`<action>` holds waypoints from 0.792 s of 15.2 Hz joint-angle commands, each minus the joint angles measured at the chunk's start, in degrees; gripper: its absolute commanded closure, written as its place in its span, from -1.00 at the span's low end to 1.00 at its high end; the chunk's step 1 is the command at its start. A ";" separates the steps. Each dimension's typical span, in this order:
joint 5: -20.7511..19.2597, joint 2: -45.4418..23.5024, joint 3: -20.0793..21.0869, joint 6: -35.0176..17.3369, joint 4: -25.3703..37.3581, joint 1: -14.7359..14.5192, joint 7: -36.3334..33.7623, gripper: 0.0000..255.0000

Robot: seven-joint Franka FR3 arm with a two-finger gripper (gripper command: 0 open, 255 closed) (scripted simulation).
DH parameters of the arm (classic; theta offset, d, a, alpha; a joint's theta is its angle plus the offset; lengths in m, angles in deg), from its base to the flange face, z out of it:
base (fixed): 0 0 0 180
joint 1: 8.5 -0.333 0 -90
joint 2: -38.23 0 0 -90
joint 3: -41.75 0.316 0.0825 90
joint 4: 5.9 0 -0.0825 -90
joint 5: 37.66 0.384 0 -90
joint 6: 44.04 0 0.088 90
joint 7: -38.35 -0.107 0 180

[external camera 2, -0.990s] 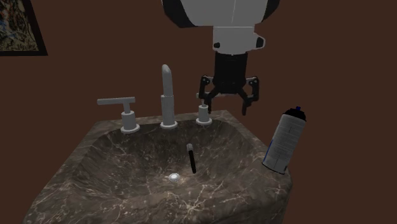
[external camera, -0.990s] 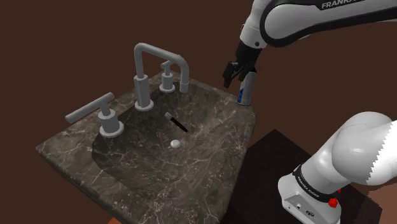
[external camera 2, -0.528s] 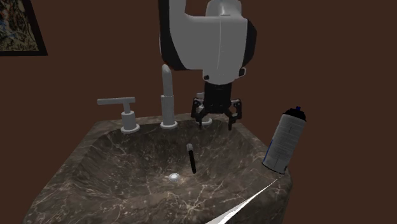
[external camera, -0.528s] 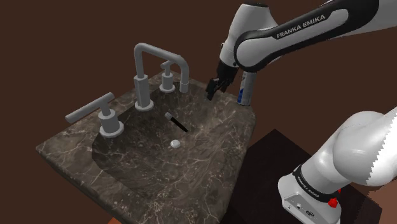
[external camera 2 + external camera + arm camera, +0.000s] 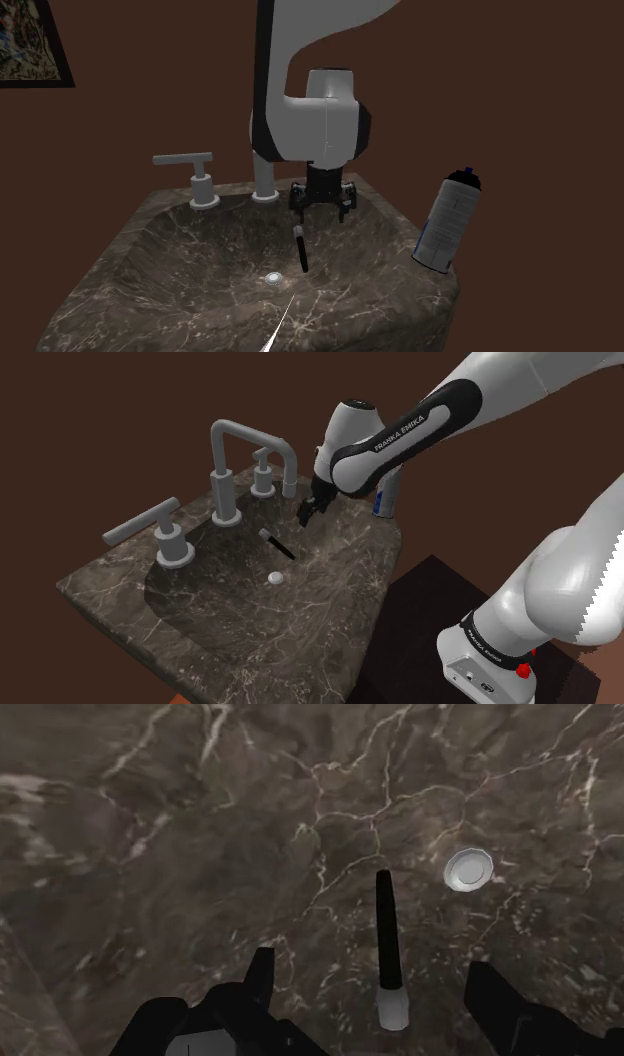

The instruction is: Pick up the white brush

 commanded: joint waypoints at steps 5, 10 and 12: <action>-2.63 -13.88 0.50 -8.47 6.67 -1.62 0.50 -1.00; -4.80 -24.15 0.07 -12.66 13.61 -3.65 0.76 -1.00; -5.02 -25.64 -0.25 -13.83 13.93 -3.92 0.63 -1.00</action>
